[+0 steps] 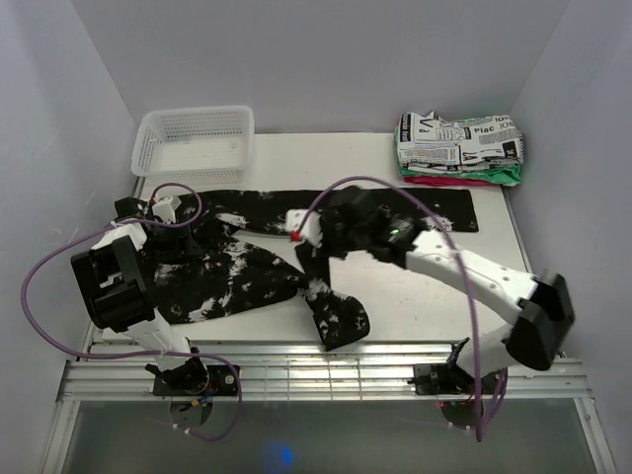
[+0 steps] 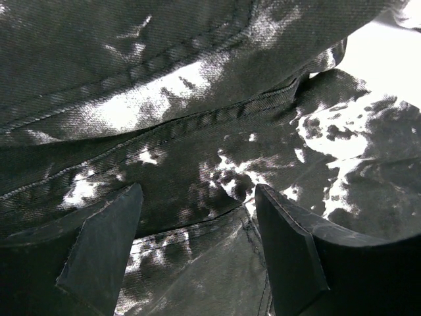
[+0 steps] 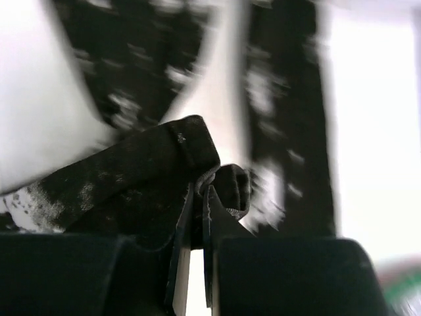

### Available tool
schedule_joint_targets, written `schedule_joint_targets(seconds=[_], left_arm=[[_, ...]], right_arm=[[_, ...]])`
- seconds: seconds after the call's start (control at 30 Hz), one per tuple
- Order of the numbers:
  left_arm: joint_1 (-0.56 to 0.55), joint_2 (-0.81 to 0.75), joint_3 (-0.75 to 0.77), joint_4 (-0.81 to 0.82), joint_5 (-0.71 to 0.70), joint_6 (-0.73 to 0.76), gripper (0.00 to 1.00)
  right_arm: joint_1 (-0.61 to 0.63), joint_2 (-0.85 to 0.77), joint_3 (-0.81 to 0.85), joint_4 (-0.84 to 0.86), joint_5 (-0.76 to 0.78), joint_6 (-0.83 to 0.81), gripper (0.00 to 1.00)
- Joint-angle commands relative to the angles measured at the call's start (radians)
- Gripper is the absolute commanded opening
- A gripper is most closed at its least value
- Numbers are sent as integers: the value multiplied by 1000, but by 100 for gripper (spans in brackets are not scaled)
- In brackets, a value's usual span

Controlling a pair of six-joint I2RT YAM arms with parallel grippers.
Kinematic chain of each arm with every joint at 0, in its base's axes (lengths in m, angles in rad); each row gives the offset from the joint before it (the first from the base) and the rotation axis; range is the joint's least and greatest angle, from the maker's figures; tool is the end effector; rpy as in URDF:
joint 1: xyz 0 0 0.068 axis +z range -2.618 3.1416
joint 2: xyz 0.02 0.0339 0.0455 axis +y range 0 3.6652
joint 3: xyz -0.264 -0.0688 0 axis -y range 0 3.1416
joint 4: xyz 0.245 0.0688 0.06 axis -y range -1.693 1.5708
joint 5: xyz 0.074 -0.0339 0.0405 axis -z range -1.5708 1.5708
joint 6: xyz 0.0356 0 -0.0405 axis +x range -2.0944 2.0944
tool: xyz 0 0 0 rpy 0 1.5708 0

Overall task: Fold and stack the trousers
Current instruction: Flatten the trousers out

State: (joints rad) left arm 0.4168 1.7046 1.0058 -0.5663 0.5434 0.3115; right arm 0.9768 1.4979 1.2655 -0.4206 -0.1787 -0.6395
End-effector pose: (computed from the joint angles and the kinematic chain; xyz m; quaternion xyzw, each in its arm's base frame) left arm 0.2935 0.1098 0.1638 -0.0093 0.9529 -0.1956 0.2315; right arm 0.1848 0.2850 0.3125 -0.6729 0.5883 0.1529 0.4215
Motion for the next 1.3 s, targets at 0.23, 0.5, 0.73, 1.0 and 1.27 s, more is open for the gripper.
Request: schedule_joint_targets(seconds=[0.23,0.5,0.73,1.0,1.27], left_arm=[[7,78,19,36,-152,-9,81],[7,105,60,26,-217,-26,80],[10,107,71,28,-246,-25,80],[8,98,62,13,-128,-23,80],[10,-37,66,-82,32,52,91]], right_arm=[[-677,-603,-386,-93,-217,-359,8],[-1166,-673,-456,-99,-330,-624,8],[-1546,-443,-273,-121,-573,-752,8],[-1647,-399,-235,-455,-801,-1309,8],[-1647,-571,-561,-483,-622,-1710,90]])
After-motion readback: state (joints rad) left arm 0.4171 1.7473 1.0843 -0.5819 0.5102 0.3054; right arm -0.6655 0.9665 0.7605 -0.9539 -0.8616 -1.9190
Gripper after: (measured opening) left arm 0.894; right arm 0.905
